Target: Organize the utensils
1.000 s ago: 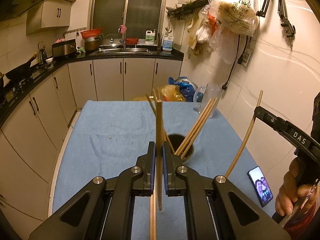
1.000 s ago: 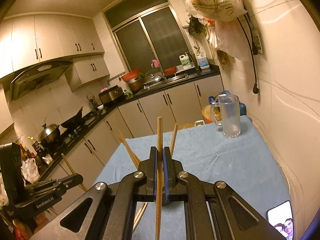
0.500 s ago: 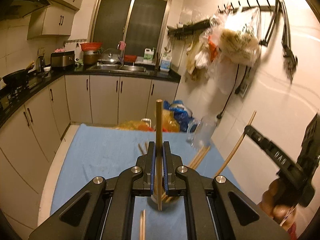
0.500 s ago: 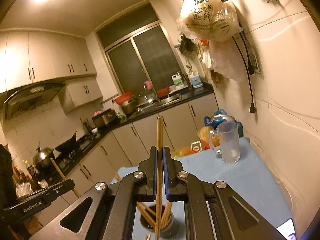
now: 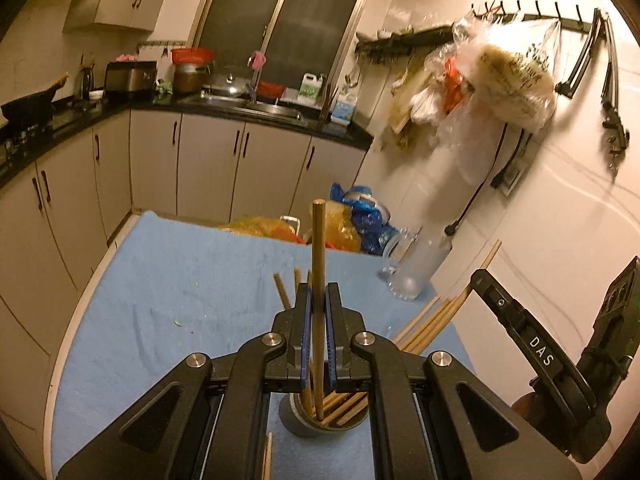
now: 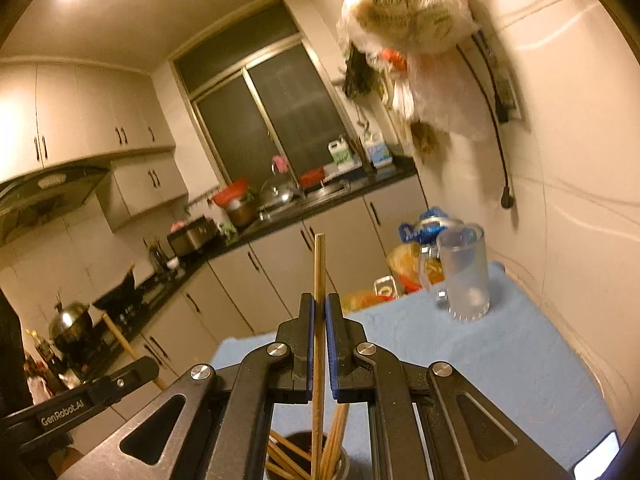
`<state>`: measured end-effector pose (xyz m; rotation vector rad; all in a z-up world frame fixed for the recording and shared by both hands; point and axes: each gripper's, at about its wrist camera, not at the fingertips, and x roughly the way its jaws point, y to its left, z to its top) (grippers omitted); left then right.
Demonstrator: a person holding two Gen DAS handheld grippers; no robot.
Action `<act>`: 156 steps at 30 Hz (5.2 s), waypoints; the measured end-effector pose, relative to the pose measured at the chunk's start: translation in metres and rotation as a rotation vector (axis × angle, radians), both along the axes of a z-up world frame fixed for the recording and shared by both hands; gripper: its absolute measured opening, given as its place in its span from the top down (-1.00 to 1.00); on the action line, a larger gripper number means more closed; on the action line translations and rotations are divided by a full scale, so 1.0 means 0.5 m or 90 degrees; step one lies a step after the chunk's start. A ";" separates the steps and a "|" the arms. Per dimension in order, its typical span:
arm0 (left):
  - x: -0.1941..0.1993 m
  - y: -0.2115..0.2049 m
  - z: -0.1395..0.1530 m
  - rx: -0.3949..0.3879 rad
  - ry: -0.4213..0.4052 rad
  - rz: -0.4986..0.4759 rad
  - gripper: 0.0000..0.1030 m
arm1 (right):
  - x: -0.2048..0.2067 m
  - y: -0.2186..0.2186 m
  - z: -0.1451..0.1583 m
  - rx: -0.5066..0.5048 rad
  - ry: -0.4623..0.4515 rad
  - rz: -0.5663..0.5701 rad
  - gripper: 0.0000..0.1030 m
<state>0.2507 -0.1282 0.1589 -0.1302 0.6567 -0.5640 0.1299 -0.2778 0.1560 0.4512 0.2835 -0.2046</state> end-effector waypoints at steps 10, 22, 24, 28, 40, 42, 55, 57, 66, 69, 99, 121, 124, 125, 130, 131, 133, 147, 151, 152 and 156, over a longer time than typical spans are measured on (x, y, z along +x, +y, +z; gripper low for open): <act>0.006 0.000 -0.051 0.017 0.026 -0.012 0.88 | 0.027 0.000 -0.068 0.027 0.070 0.045 0.86; -0.050 0.044 -0.016 0.002 -0.007 -0.014 0.42 | -0.033 -0.008 -0.041 0.041 0.050 0.059 0.67; -0.069 0.062 -0.013 0.002 -0.011 -0.014 0.42 | -0.058 -0.006 -0.036 0.044 0.048 0.068 0.66; -0.114 0.110 -0.026 0.013 -0.015 -0.010 0.42 | -0.105 0.009 -0.049 0.042 0.053 0.087 0.65; -0.174 0.182 -0.258 0.103 0.152 -0.034 0.42 | -0.170 0.104 -0.283 0.109 0.228 0.203 0.65; -0.161 0.171 -0.292 0.121 0.201 -0.051 0.42 | -0.171 0.111 -0.308 0.118 0.252 0.208 0.65; -0.087 0.055 -0.365 0.211 0.263 -0.081 0.75 | -0.177 0.102 -0.319 0.120 0.273 0.190 0.65; -0.080 0.049 -0.373 0.220 0.265 -0.077 0.78 | -0.178 0.099 -0.319 0.123 0.273 0.189 0.65; -0.076 0.067 -0.387 0.237 0.256 -0.048 0.87 | -0.168 0.101 -0.325 0.131 0.283 0.191 0.65; -0.081 0.105 -0.384 0.226 0.257 -0.025 0.87 | -0.158 0.111 -0.325 0.125 0.293 0.195 0.65; -0.115 0.306 -0.392 0.164 0.269 0.074 0.87 | -0.021 0.326 -0.368 -0.112 0.544 0.392 0.79; -0.152 0.288 -0.319 0.137 0.211 0.047 0.88 | 0.032 0.282 -0.330 0.007 0.460 0.335 0.88; -0.173 0.288 -0.272 0.111 0.175 0.047 0.88 | -0.004 0.275 -0.264 0.009 0.363 0.333 0.87; -0.180 0.287 -0.255 0.105 0.160 0.049 0.88 | -0.018 0.274 -0.244 0.003 0.333 0.329 0.87; -0.223 0.282 -0.183 0.074 0.091 0.054 0.88 | -0.098 0.264 -0.176 -0.009 0.198 0.304 0.87; -0.229 0.282 -0.173 0.069 0.083 0.051 0.88 | -0.110 0.262 -0.169 -0.011 0.180 0.299 0.87; -0.242 0.278 -0.156 0.064 0.067 0.050 0.88 | -0.130 0.253 -0.158 -0.013 0.154 0.287 0.88; -0.278 0.244 -0.123 0.091 0.027 0.046 0.88 | -0.203 0.203 -0.111 0.002 0.087 0.253 0.88; -0.283 0.243 -0.121 0.098 0.022 0.044 0.88 | -0.208 0.200 -0.102 -0.001 0.077 0.246 0.88; -0.284 0.244 -0.120 0.099 0.021 0.043 0.88 | -0.208 0.199 -0.101 0.000 0.075 0.243 0.87; -0.286 0.242 -0.119 0.103 0.020 0.042 0.88 | -0.207 0.194 -0.099 0.001 0.072 0.237 0.88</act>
